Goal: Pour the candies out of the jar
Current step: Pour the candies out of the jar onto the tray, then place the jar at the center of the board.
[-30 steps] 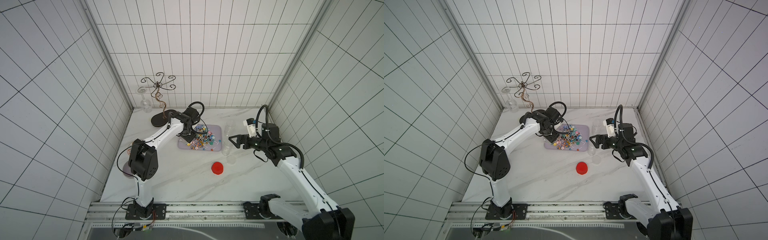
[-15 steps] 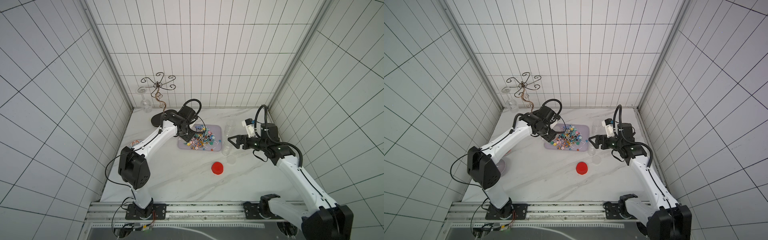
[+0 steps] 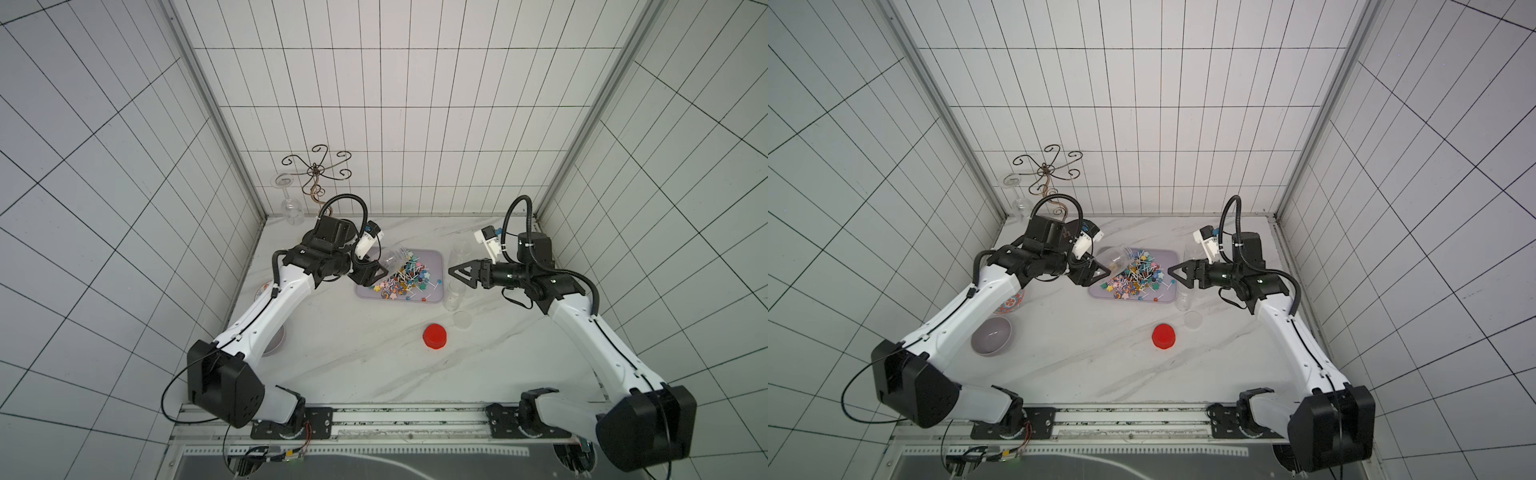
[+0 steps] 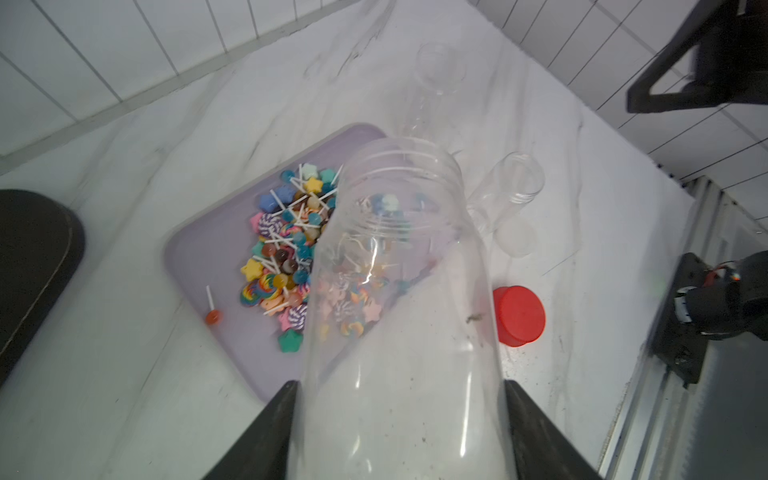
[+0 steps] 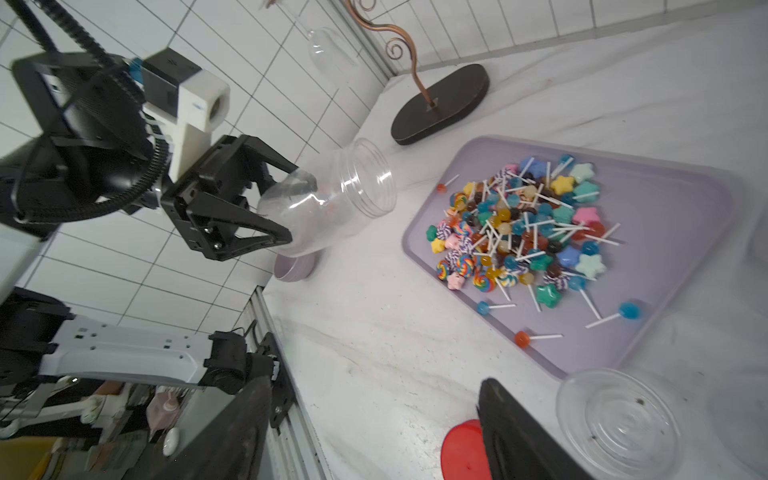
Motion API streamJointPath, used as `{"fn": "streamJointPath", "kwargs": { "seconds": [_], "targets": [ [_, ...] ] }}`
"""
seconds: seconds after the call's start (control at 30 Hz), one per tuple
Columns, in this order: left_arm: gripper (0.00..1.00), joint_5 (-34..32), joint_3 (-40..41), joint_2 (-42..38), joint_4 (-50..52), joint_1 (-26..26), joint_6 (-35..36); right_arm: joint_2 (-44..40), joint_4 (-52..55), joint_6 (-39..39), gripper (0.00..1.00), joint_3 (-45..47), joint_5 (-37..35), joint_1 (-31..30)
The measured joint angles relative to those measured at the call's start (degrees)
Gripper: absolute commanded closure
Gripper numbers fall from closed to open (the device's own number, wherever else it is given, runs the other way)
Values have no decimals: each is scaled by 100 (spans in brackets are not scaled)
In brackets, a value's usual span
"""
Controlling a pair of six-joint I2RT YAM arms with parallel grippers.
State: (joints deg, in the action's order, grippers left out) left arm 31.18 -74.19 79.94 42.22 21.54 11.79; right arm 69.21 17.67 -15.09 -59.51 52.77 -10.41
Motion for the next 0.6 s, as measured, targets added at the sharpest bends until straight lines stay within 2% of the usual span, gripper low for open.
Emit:
{"fn": "streamJointPath", "kwargs": {
  "seconds": [0.13,0.3,0.6],
  "targets": [
    [45,866,461,-361,-529,-120,-24,122,-87,-42,21,-341,358,-44],
    [45,1738,730,-560,-1005,-173,-22,387,-179,-72,28,-767,658,-216],
    [45,2551,977,-614,-1423,-173,-42,846,-181,-63,33,-1139,841,-743]
  ]
}}
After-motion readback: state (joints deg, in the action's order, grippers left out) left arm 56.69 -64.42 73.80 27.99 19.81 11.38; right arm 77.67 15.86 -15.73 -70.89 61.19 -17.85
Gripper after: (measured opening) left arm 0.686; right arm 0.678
